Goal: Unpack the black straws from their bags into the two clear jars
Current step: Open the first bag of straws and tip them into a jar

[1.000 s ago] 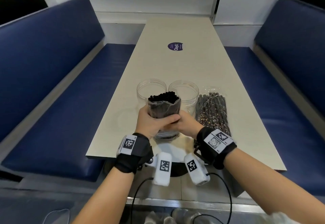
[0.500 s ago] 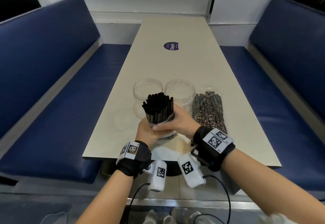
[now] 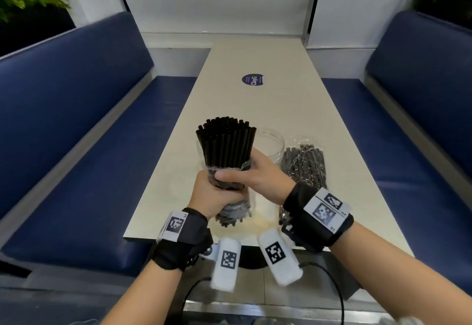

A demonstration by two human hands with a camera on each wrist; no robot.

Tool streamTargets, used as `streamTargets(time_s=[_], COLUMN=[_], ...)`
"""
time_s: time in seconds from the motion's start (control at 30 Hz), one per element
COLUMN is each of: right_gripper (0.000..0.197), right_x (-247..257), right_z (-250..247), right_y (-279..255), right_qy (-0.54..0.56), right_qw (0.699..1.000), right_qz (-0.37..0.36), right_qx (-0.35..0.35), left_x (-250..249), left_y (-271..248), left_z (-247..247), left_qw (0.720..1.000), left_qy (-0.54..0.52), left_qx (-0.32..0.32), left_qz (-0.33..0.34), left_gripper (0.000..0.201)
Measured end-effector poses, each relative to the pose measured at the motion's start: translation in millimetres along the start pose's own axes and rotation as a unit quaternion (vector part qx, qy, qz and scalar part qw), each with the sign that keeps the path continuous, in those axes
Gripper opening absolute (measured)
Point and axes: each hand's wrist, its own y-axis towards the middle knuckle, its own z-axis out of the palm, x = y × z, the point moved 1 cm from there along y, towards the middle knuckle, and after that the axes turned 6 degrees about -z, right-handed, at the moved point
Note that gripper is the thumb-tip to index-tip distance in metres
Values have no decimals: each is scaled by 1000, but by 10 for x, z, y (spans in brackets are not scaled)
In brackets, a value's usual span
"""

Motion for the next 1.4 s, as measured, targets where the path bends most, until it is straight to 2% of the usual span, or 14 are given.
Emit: streamTargets(time_s=[0.13, 0.23, 0.3, 0.37, 0.4, 0.47, 0.53, 0.63, 0.73, 0.93, 1.13, 1.2, 1.33, 1.4], right_gripper=[40, 65, 80, 83, 84, 91, 101, 124, 129, 117, 113, 112, 116, 118], right_x=[114, 157, 193, 214, 200, 86, -102, -387, -566, -689, -693, -681, -675, -681], right_z=[-50, -122, -243, -395, -481, -652, -781, -818, -767, -752, -766, -771, -763, -762], right_y=[-3, -36, -60, -77, -70, -17, 62, 168, 235, 252, 200, 195, 192, 195], right_qy=[-54, -65, -101, -148, -164, -175, -186, -221, -233, -233, -222, -225, -235, -230], right_qw=[999, 998, 993, 987, 986, 983, 972, 959, 955, 953, 954, 952, 949, 949], right_qz=[-6, -6, -13, -11, -10, -4, 30, 98, 116, 95, 74, 74, 79, 76], right_qx=[3, 24, 51, 55, 31, -64, -139, -146, -143, -169, -187, -192, -195, -202], left_x=[-147, -304, -397, -447, -462, -504, -589, -799, -1006, -1137, -1167, -1188, -1240, -1238], left_y=[9, 5, 26, 70, 100, 159, 227, 376, 545, 891, 1099, 1148, 1175, 1187], left_z=[-101, -152, -192, -255, -295, -373, -438, -506, -494, -329, 78, 218, 493, 615], left_qw=[999, 997, 996, 994, 992, 986, 974, 943, 869, 680, 521, 478, 398, 361], left_qy=[48, 74, 87, 106, 121, 159, 213, 324, 494, 730, 841, 863, 900, 912], left_qx=[18, 30, 27, 9, -2, -17, -14, -2, 12, 67, 148, 163, 163, 167], left_qz=[-7, -13, -18, -30, -37, -54, -70, -76, -39, -27, 9, 24, 78, 103], left_gripper=[41, 21, 28, 39, 39, 34, 29, 24, 31, 32, 27, 28, 12, 16])
